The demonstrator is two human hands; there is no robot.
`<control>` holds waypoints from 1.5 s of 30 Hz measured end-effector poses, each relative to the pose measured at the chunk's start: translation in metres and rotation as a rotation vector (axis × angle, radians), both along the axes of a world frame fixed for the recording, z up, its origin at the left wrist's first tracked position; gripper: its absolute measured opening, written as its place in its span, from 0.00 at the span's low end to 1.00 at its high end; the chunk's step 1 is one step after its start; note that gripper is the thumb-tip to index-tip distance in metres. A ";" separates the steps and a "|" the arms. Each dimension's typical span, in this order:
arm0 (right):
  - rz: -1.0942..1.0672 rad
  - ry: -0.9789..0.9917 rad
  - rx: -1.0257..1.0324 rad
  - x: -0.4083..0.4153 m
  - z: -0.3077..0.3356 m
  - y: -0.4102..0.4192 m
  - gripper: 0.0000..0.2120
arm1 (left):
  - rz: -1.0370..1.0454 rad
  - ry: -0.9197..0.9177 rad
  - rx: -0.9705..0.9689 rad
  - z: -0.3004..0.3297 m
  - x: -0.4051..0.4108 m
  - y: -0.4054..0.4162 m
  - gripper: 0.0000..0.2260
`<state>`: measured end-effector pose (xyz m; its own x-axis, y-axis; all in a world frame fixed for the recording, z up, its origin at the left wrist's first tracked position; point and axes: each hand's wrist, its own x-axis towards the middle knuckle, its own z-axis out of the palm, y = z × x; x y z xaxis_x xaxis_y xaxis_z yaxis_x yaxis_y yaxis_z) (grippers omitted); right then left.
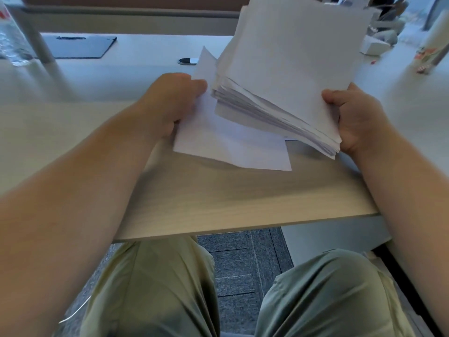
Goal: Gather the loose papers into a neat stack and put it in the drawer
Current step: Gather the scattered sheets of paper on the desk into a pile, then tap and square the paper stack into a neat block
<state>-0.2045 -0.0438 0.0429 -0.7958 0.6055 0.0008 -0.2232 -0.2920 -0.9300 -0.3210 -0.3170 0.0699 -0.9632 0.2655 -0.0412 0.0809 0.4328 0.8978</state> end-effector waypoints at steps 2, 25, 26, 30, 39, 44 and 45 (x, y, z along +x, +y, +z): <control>0.030 -0.037 0.072 -0.001 -0.001 -0.003 0.16 | 0.016 -0.079 0.159 -0.001 0.005 0.004 0.11; 0.285 -0.018 0.352 0.001 -0.014 -0.014 0.26 | -0.183 0.140 0.561 -0.005 0.014 0.003 0.22; 0.279 -0.026 0.360 0.001 -0.014 -0.016 0.28 | -0.152 0.147 0.580 -0.004 0.015 0.004 0.21; 0.178 -0.040 0.488 0.003 -0.010 -0.018 0.16 | -0.119 0.156 0.564 -0.004 0.018 0.011 0.18; -0.103 0.131 0.829 0.000 0.059 -0.048 0.13 | -0.168 0.535 0.612 0.042 -0.001 0.015 0.20; -0.149 0.191 0.786 -0.006 0.072 -0.052 0.11 | -0.140 0.403 0.712 0.054 -0.004 0.023 0.22; -0.157 0.179 0.743 -0.005 0.069 -0.050 0.11 | -0.118 0.376 0.708 0.052 -0.004 0.024 0.22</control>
